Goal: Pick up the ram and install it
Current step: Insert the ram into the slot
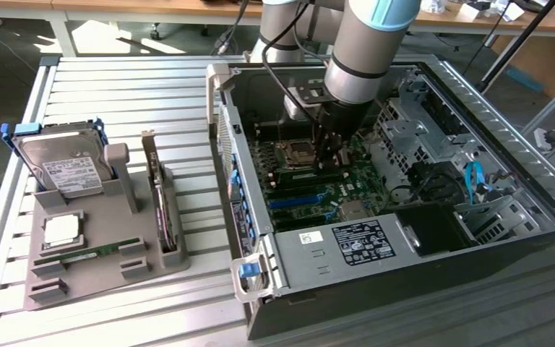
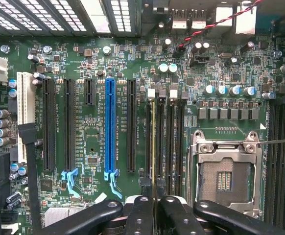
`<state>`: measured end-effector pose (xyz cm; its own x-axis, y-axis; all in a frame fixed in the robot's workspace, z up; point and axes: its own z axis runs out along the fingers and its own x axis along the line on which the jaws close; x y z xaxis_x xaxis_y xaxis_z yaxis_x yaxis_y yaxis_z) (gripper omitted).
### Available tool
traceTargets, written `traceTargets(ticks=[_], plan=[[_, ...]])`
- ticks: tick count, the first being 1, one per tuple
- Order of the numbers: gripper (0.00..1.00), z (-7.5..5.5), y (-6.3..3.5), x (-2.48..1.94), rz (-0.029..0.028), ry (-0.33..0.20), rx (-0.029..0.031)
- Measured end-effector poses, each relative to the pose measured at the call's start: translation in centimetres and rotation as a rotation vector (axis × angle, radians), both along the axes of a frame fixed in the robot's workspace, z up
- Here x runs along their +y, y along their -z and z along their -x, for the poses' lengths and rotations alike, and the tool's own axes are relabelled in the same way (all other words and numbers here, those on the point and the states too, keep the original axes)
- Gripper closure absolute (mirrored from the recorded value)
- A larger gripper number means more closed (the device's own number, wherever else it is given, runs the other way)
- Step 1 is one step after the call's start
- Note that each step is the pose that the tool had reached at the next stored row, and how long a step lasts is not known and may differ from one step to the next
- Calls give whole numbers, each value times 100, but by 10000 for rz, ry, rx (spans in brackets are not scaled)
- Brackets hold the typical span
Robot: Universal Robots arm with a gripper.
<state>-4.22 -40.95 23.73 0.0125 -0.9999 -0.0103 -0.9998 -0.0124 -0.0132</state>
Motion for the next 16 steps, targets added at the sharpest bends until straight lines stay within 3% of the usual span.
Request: traceTargets(ticks=[16], plan=[[88, 21, 1, 0, 0, 144, 0]])
